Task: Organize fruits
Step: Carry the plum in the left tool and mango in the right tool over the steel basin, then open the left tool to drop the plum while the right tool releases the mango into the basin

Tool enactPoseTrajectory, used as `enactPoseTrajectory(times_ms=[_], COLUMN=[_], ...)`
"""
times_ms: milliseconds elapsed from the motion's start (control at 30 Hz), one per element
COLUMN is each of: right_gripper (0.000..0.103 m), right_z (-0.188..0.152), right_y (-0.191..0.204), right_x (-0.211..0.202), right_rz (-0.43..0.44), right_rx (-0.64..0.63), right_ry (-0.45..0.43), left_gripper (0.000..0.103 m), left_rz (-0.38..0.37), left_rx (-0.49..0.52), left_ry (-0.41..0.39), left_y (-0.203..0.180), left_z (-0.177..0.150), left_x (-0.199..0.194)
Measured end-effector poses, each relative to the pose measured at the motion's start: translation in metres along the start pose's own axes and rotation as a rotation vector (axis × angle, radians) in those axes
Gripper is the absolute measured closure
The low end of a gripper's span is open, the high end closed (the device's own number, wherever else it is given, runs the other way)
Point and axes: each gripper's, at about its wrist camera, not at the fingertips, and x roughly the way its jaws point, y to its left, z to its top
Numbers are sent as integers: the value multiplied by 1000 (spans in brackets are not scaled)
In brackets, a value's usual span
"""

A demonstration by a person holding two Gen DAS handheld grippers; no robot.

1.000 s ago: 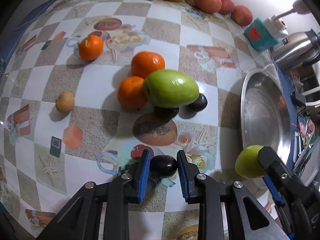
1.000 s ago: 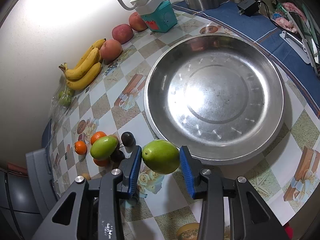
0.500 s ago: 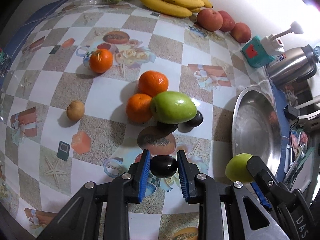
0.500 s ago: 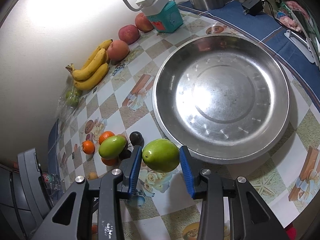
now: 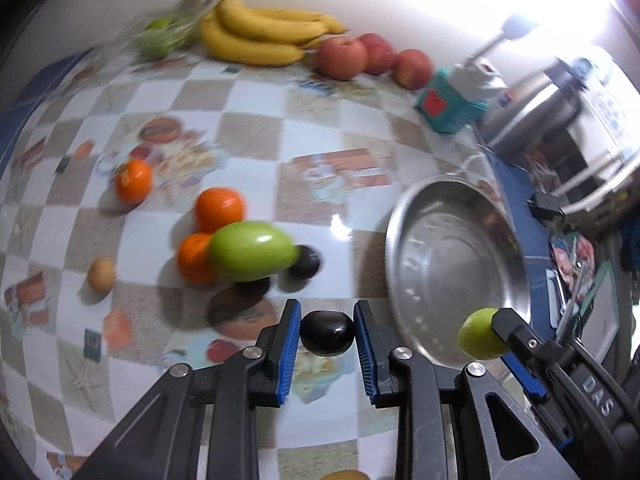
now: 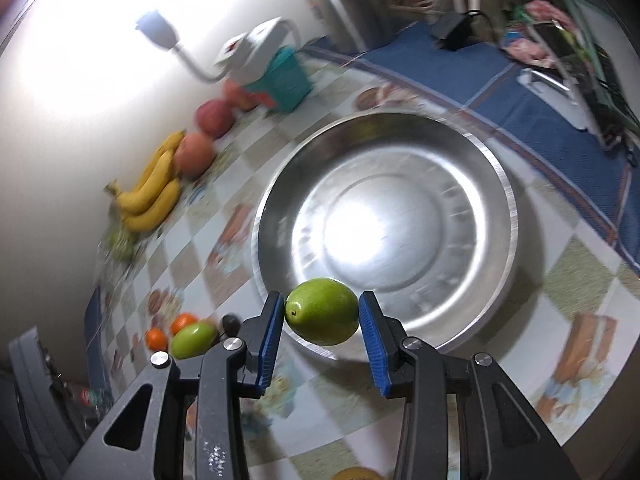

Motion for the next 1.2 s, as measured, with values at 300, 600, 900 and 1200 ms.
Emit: enactPoseTrajectory(times_ms=[300,600,900,1200], right_gripper=[73,73,73,73], right_z=[23,26,24,25], right_y=[-35,-49,-49,-48], right_x=[-2,3,5,7], right_rz=[-79,-93,-95,-98], right_rx=[78,110,115,114], right_ry=[-48,-25,-10,2], left_gripper=[74,74,73,64], left_rz=[-63,-73,-66,-68], left_rx=[173,271,289,290], left_ry=[-46,-21,33,45], left_y=[-53,-81,-85,-87], left_z=[-4,-7,-13,-16], left_x=[9,31,55,56])
